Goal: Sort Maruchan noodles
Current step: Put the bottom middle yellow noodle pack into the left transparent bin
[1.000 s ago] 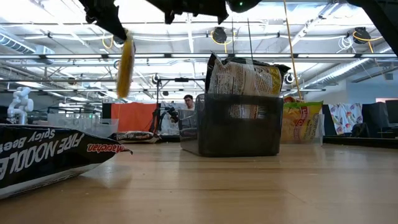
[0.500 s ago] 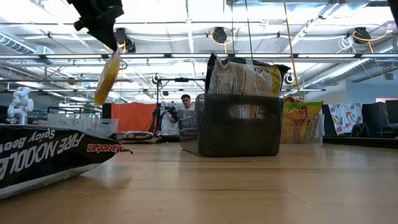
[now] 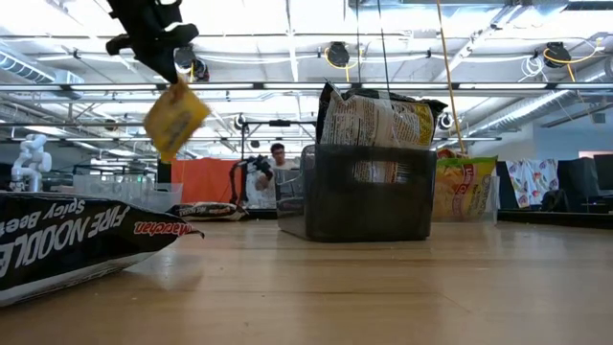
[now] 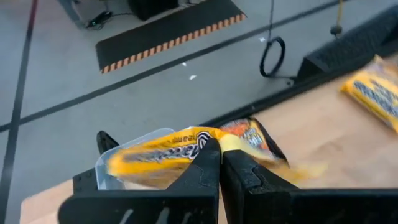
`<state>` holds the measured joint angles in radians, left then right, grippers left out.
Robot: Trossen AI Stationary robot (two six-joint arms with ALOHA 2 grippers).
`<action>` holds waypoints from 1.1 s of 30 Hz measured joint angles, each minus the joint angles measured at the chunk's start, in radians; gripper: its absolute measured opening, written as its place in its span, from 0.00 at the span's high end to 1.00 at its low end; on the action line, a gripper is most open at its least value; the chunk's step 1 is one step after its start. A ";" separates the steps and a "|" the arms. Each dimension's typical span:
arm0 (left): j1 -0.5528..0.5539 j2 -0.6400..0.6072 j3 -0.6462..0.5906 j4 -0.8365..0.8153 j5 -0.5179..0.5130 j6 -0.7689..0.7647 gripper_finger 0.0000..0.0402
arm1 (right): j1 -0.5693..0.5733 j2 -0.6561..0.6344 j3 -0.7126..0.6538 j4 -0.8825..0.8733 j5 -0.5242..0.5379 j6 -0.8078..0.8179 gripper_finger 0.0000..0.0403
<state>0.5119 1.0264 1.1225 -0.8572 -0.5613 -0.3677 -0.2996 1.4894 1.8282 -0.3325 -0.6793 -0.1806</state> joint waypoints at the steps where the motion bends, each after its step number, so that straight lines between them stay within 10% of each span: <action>1: 0.013 0.000 0.000 0.006 0.000 -0.001 1.00 | 0.000 -0.008 0.000 -0.015 0.000 0.000 1.00; 33: 0.168 0.000 0.000 -0.190 0.048 -0.066 1.00 | 0.001 -0.042 -0.080 -0.135 0.001 0.000 1.00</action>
<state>0.6804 1.0264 1.1229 -1.0468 -0.5129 -0.4332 -0.2989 1.4475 1.7477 -0.4678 -0.6781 -0.1806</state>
